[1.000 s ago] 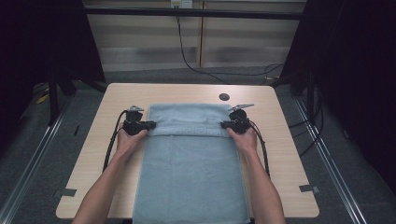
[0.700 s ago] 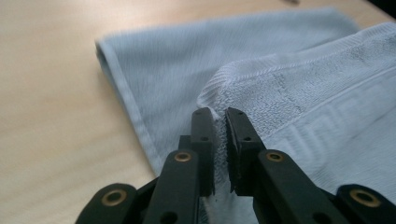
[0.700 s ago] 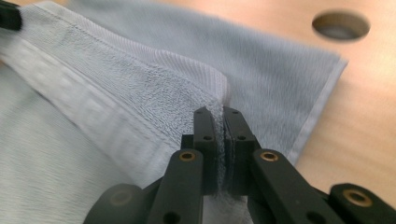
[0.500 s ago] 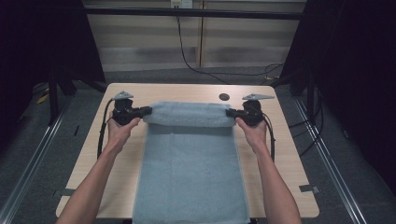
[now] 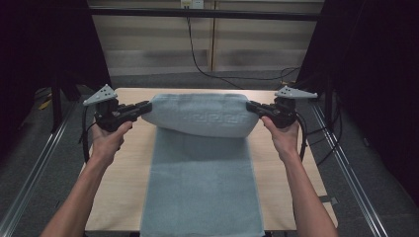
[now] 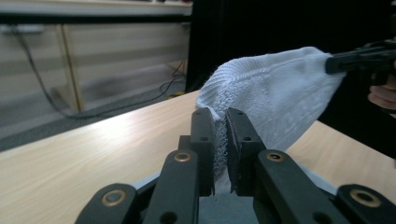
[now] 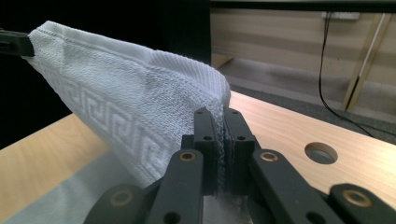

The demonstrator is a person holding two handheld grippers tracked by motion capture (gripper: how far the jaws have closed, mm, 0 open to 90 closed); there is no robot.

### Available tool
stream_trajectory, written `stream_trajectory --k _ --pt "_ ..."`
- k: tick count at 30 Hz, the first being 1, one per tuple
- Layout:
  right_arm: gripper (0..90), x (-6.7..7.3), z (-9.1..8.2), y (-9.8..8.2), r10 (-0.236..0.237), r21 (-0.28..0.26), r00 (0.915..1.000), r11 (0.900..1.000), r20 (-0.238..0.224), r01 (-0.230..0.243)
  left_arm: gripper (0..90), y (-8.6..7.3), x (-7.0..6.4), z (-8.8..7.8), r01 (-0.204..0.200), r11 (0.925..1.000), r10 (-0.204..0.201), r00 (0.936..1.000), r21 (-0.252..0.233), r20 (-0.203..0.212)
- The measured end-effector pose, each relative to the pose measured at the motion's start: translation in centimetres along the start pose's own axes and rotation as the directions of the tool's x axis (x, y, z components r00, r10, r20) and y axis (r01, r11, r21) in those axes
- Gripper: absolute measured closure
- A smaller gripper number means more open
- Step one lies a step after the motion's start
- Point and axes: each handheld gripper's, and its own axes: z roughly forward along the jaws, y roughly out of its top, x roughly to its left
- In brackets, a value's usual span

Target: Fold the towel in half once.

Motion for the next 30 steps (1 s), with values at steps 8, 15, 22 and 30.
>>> stream_trajectory --k 8,15,22,30 --pt "85.7 3.3 -4.8 -0.7 -0.067 -0.02 0.9973 0.998 -0.032 0.066 82.5 -3.4 -3.2 -3.2 0.008 0.9995 -0.009 0.999 0.03 0.043" --pt "85.4 6.0 -6.4 -6.7 -0.066 0.089 0.9955 0.993 -0.069 0.072 82.2 -9.7 -4.7 -4.3 0.048 0.991 -0.059 0.9946 0.125 0.085" --pt "84.1 7.4 -7.1 -13.5 0.001 0.174 0.9953 0.985 -0.097 0.016 81.5 -14.4 -5.9 -4.2 0.055 0.9685 -0.082 0.9915 0.243 0.101" --pt "79.5 9.0 -8.3 -17.4 0.008 0.297 0.9929 0.954 -0.119 0.028 80.2 -17.7 -7.2 -5.2 0.059 0.9475 -0.111 0.982 0.314 0.153"
